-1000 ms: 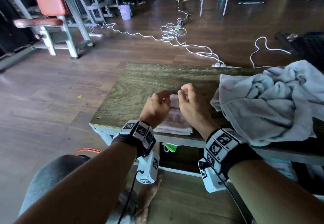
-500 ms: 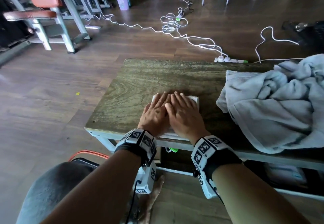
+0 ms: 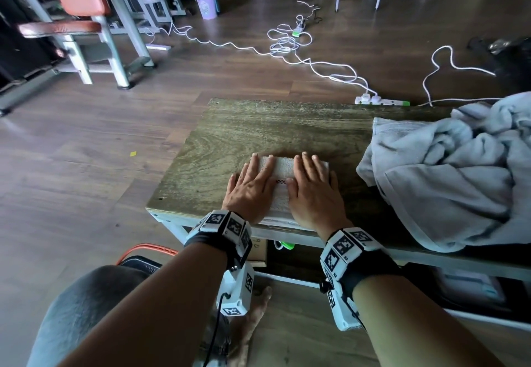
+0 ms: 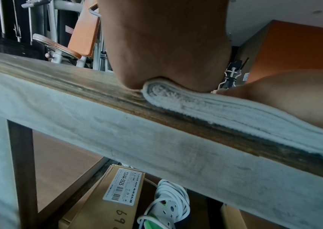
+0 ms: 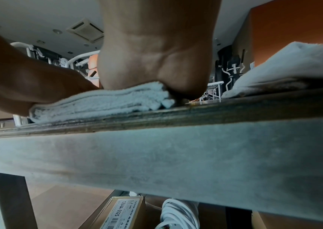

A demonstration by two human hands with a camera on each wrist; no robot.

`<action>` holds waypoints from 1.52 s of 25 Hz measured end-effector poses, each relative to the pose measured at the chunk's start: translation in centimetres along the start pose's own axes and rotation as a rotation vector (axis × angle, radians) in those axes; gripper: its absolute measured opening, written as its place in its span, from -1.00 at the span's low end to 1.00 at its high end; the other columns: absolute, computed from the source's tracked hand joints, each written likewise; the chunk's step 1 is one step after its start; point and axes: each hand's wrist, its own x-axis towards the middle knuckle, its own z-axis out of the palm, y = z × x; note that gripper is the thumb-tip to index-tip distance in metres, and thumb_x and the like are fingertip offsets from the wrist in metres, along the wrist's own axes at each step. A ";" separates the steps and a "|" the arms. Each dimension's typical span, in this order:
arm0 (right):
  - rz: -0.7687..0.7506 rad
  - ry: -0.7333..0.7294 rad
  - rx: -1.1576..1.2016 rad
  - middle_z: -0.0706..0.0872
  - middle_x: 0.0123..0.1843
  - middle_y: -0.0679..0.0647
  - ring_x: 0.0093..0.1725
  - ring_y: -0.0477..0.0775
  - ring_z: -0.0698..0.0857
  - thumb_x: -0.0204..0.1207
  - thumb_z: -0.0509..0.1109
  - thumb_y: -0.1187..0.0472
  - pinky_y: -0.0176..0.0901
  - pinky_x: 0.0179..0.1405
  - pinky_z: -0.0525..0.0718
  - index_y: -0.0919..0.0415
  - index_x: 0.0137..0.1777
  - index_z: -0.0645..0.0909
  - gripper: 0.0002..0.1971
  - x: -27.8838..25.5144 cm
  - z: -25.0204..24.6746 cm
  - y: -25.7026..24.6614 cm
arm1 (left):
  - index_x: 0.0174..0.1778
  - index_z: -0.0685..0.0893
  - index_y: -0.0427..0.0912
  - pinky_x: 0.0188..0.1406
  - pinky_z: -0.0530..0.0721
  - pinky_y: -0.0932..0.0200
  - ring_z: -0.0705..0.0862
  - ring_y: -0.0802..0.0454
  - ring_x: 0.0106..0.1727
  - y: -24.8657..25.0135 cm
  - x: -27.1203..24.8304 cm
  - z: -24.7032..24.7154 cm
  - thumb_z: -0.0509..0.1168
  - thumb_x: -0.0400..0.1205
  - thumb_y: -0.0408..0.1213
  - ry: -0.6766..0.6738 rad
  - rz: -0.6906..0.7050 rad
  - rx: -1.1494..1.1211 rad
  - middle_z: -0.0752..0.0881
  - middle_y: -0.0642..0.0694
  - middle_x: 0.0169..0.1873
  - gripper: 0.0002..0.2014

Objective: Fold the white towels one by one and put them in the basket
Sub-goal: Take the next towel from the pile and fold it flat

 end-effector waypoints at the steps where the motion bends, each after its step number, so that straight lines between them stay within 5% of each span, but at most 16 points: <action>1: 0.020 -0.011 0.019 -0.22 0.81 -0.08 0.77 -0.03 -0.28 0.78 -0.22 -0.12 0.19 0.74 -0.21 0.03 0.79 -0.17 -0.39 -0.1 0.0 0.3 | 0.68 -0.14 0.35 0.72 -0.13 -0.12 -0.14 0.11 0.74 0.0 0.0 -0.1 -0.21 0.77 0.13 -0.008 -0.012 -0.011 -0.14 0.01 0.74 -0.48; 6: 0.083 -0.043 0.079 -0.27 0.81 -0.06 0.78 0.04 -0.22 0.79 -0.24 -0.09 0.15 0.74 -0.17 0.06 0.78 -0.24 -0.39 -0.9 -0.8 1.4 | 0.70 -0.12 0.30 0.71 -0.19 -0.12 -0.13 0.12 0.74 -0.5 -0.1 -0.2 -0.19 0.79 0.06 -0.016 -0.048 -0.094 -0.07 0.06 0.74 -0.47; 13: 0.085 -0.124 0.049 -0.19 0.81 -0.02 0.78 -0.04 -0.21 0.79 -0.26 -0.12 0.06 0.75 -0.21 0.14 0.77 -0.29 -0.36 -2.0 -1.4 3.9 | 0.73 -0.08 -0.18 0.69 -0.15 -0.04 -0.04 0.03 0.75 -0.3 -0.7 -0.5 -0.13 0.83 -0.21 0.080 -0.051 -0.139 -0.01 -0.07 0.74 -0.47; 19: 0.093 -0.101 0.044 -0.21 0.81 0.10 0.78 0.04 -0.22 0.78 -0.23 -0.14 0.05 0.76 -0.22 0.22 0.76 -0.27 -0.31 -2.4 -1.4 4.1 | 0.65 0.26 0.02 0.68 0.08 -0.16 0.21 -0.02 0.67 -1.3 -0.5 -1.1 0.16 0.68 0.15 0.058 -0.100 -0.158 0.28 0.01 0.65 -0.37; 21: 0.097 -0.088 0.043 -0.21 0.81 0.14 0.78 0.09 -0.20 0.77 -0.20 -0.17 0.04 0.76 -0.21 0.24 0.77 -0.22 -0.29 -2.4 -1.5 4.4 | 0.51 0.47 -0.01 0.49 0.47 -0.19 0.54 -0.08 0.42 -1.2 0.2 -2.4 0.32 0.49 0.24 -0.005 -0.164 -0.174 0.54 -0.04 0.43 -0.30; 23: 0.095 -0.063 0.078 -0.06 0.81 0.16 0.79 0.15 -0.08 0.74 -0.12 -0.21 0.07 0.75 -0.11 0.22 0.77 -0.01 -0.28 -2.3 -1.5 4.6 | 0.25 0.61 -0.21 0.10 0.76 -0.01 0.70 -0.07 0.08 0.4 0.1 -4.8 0.42 0.46 0.10 -0.114 -0.188 -0.173 0.69 -0.11 0.11 -0.43; 25: 0.096 -0.014 0.158 0.32 0.67 0.22 0.69 0.26 0.25 0.70 0.03 -0.18 0.13 0.63 0.20 0.25 0.57 0.40 -0.38 -2.2 -2.2 4.2 | 0.15 0.64 -0.32 -0.25 0.72 0.25 0.72 -0.06 -0.12 2.8 0.2 -7.3 0.37 0.62 -0.23 -0.034 -0.206 -0.443 0.70 -0.13 -0.07 -0.73; 26: 0.112 0.011 0.264 0.50 0.50 0.28 0.56 0.32 0.43 0.70 0.12 -0.09 0.10 0.46 0.37 0.31 0.38 0.57 -0.49 -2.2 -2.8 3.7 | 0.07 0.67 -0.36 -0.44 0.63 0.32 0.73 -0.04 -0.26 3.6 0.0 -8.5 0.35 0.64 -0.37 -0.064 -0.098 -0.418 0.72 -0.15 -0.17 -0.84; 27: 0.129 0.037 0.424 0.62 0.31 0.38 0.40 0.40 0.57 0.70 0.20 0.03 0.07 0.26 0.49 0.40 0.20 0.65 -0.60 -2.3 -3.5 2.8 | -0.06 0.69 -0.36 -0.60 0.55 0.35 0.69 0.01 -0.40 4.3 -0.6 -9.8 0.37 0.61 -0.42 -0.077 0.059 -0.453 0.70 -0.14 -0.30 -0.93; 28: 0.148 0.040 0.583 0.66 0.18 0.45 0.27 0.45 0.64 0.70 0.24 0.12 0.07 0.11 0.56 0.45 0.08 0.66 -0.66 -2.5 -4.3 1.8 | -0.20 0.66 -0.28 -0.69 0.47 0.37 0.61 0.09 -0.47 4.8 -1.2 -11.2 0.37 0.61 -0.39 -0.090 0.050 -0.515 0.64 -0.09 -0.39 -0.92; 30: 0.157 0.001 0.861 0.72 0.10 0.34 0.16 0.33 0.71 0.71 0.23 0.13 0.06 0.02 0.63 0.27 0.03 0.66 -0.76 -3.3 -6.4 -1.1 | -0.28 0.59 -0.17 -0.63 0.44 0.34 0.50 0.19 -0.51 5.2 -3.4 -14.7 0.39 0.55 -0.24 0.004 0.109 -0.468 0.54 -0.04 -0.42 -0.86; 33: 0.138 -0.136 1.159 0.77 0.04 0.12 0.00 0.09 0.73 0.69 0.16 0.15 -0.05 -0.07 0.63 0.11 0.05 0.59 -0.82 -3.6 -8.6 -6.0 | 0.00 0.66 -0.19 -0.35 0.54 0.18 0.60 0.05 -0.27 3.5 -7.1 -19.5 0.35 0.36 -0.11 0.012 0.083 -0.632 0.63 -0.11 -0.22 -0.66; 37: -0.058 -0.255 1.190 0.80 -0.08 0.05 -0.06 0.08 0.74 0.60 0.21 0.35 -0.04 -0.10 0.63 0.16 0.08 0.65 -0.79 -3.2 -10.2 -13.3 | 0.16 0.67 -0.10 -0.20 0.71 0.19 0.76 0.15 -0.14 -1.8 -13.3 -24.2 0.37 0.63 -0.27 0.139 0.035 -0.801 0.81 0.06 -0.12 -0.81; 38: -0.102 -0.260 1.171 0.82 -0.02 0.03 -0.04 0.07 0.75 0.63 0.24 0.37 -0.02 -0.10 0.65 0.12 0.10 0.67 -0.78 -3.1 -10.1 -14.9 | 0.22 0.64 -0.15 -0.06 0.76 0.11 0.80 0.02 -0.01 -3.4 -14.9 -24.7 0.37 0.65 -0.30 0.167 0.005 -0.829 0.82 -0.04 0.00 -0.77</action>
